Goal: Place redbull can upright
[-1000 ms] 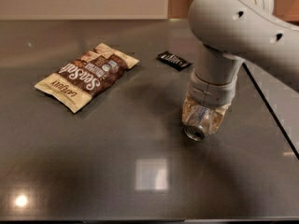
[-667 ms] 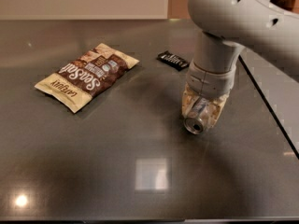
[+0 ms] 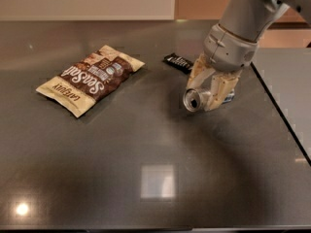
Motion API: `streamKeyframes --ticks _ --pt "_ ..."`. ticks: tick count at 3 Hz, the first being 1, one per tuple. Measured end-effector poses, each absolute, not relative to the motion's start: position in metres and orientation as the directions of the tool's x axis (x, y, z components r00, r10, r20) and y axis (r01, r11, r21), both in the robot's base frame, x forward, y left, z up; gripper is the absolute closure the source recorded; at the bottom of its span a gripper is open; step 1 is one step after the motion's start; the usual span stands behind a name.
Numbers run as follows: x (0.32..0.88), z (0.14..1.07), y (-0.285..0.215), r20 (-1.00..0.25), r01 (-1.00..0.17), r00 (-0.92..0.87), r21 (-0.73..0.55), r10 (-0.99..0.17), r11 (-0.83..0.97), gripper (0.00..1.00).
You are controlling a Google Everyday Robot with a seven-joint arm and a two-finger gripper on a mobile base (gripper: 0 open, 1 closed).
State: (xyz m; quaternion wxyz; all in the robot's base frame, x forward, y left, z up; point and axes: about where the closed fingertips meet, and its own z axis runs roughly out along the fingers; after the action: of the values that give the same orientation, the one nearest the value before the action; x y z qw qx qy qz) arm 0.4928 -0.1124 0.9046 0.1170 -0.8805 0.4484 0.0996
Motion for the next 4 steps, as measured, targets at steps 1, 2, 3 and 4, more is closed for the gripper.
streamKeyframes --ticks 1,2,3,4 --pt "0.493 0.92 -0.103 -0.473 -0.897 0.435 -0.154 -0.766 -0.414 1.0" --pt "0.483 0.927 -0.094 -0.65 -0.945 0.309 -0.131 -0.694 -0.298 1.0" --pt "0.472 0.937 -0.083 -0.812 -0.974 0.189 -0.083 -0.552 -0.212 1.0" --pt "0.467 0.953 -0.075 -0.916 -0.983 0.116 -0.051 -0.385 -0.174 1.0"
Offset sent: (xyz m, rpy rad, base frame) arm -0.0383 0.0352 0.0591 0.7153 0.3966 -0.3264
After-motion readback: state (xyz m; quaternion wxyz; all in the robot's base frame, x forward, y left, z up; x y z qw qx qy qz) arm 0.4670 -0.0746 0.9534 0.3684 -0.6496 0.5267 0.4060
